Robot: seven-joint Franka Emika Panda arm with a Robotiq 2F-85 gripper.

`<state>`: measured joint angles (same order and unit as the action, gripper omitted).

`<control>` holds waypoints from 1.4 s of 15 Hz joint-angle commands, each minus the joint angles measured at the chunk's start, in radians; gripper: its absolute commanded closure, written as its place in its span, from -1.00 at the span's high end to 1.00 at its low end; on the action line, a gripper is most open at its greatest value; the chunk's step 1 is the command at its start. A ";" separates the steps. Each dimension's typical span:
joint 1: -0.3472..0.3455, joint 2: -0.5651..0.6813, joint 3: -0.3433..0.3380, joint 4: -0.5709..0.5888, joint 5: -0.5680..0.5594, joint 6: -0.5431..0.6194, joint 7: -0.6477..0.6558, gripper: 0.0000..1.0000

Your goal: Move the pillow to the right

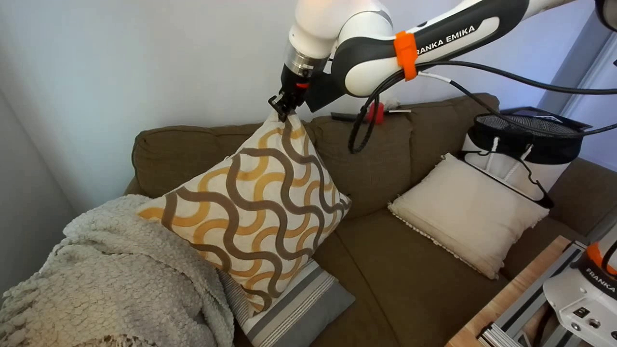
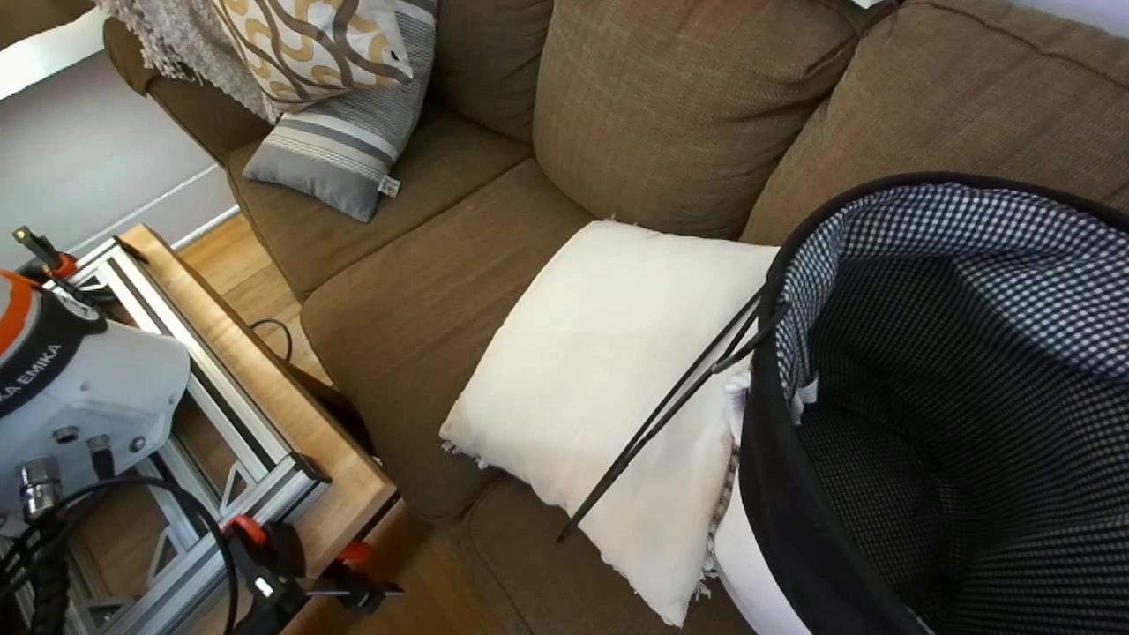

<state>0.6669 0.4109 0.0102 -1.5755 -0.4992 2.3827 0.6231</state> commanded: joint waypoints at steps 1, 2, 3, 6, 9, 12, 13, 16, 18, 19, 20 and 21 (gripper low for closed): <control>-0.018 -0.059 0.003 -0.071 -0.025 -0.041 0.038 -0.94; -0.018 -0.100 -0.005 -0.130 -0.030 -0.064 0.071 -0.94; -0.021 -0.130 -0.009 -0.174 -0.036 -0.086 0.108 -0.94; -0.071 -0.229 -0.009 -0.328 -0.036 -0.112 0.249 -0.94; -0.164 -0.308 0.007 -0.471 -0.021 -0.102 0.353 -0.94; -0.279 -0.379 0.012 -0.575 -0.019 -0.116 0.420 -0.94; -0.322 -0.395 0.006 -0.596 -0.014 -0.113 0.428 -0.94; -0.455 -0.413 -0.016 -0.625 0.010 -0.130 0.421 -0.66; -0.500 -0.361 0.000 -0.590 0.049 -0.078 0.386 -0.17; -0.507 -0.344 0.014 -0.575 0.043 -0.060 0.371 -0.17; -0.504 -0.336 0.030 -0.567 0.038 -0.059 0.336 -0.05; -0.496 -0.335 0.046 -0.567 0.032 -0.053 0.307 0.08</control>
<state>0.1672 0.0475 0.0028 -2.1651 -0.4823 2.3167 0.9859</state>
